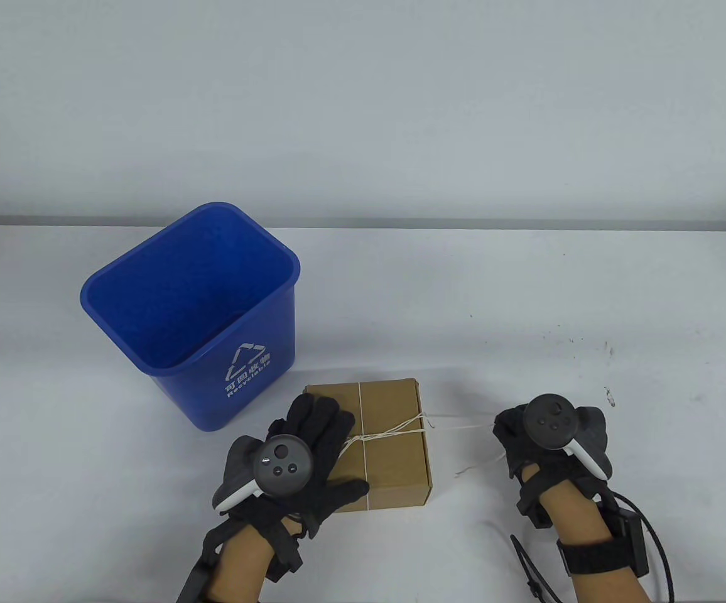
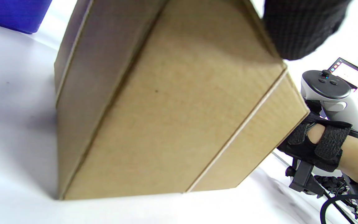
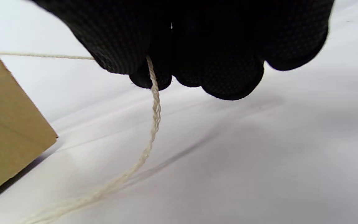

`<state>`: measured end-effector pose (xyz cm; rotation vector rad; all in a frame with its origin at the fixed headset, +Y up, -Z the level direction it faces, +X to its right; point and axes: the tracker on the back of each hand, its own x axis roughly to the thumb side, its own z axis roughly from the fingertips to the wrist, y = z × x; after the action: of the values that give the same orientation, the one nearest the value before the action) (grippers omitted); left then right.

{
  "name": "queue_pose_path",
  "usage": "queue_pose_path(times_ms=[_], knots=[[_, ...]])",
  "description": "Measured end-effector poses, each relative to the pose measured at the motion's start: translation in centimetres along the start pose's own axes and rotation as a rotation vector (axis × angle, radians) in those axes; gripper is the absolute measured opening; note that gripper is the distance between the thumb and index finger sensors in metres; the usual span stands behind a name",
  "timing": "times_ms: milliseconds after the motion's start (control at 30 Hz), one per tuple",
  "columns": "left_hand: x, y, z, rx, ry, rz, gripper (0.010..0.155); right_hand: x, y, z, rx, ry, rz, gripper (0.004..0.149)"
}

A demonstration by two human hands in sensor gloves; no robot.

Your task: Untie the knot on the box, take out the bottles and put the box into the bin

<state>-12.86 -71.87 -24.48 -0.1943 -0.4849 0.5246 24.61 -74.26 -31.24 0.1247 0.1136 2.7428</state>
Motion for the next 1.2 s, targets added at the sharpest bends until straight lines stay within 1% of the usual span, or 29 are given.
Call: queue_pose_path(times_ms=[600, 667, 733, 833, 900, 967, 1033, 1067, 1133, 1200], knots=[[-0.1, -0.1, 0.0, -0.001, 0.000, 0.008, 0.098, -1.8, -0.2, -0.4, 0.049, 0.124, 0.055, 0.034], [-0.1, -0.1, 0.0, -0.001, 0.000, 0.009, 0.098, -1.7, -0.2, -0.3, 0.078, 0.128, 0.057, 0.036], [-0.1, -0.1, 0.0, -0.001, 0.000, 0.009, 0.098, -1.4, -0.2, -0.2, 0.083, 0.124, 0.060, 0.040], [-0.1, -0.1, 0.0, -0.001, 0.000, 0.009, 0.098, -0.6, -0.6, 0.2, 0.053, 0.090, 0.043, 0.046], [-0.1, -0.1, 0.0, -0.001, 0.000, 0.009, 0.098, 0.3, -1.0, 0.5, 0.012, 0.035, 0.023, 0.048], [-0.1, -0.1, 0.0, -0.001, 0.000, 0.009, 0.098, 1.3, -0.9, 0.9, -0.003, -0.042, -0.016, 0.048], [-0.1, -0.1, 0.0, -0.005, 0.001, 0.012, 0.098, 2.8, -0.3, 1.3, 0.031, -0.139, -0.058, 0.048], [-0.1, -0.1, 0.0, -0.005, 0.002, 0.014, 0.098, 3.8, 0.3, 1.4, 0.067, -0.181, -0.062, 0.049], [-0.1, -0.1, 0.0, -0.006, 0.003, 0.015, 0.097, 5.4, 1.4, 1.7, 0.111, -0.239, -0.019, 0.052], [-0.1, -0.1, 0.0, -0.007, 0.004, 0.016, 0.098, 6.6, 2.4, 1.6, 0.108, -0.280, 0.047, 0.056]])
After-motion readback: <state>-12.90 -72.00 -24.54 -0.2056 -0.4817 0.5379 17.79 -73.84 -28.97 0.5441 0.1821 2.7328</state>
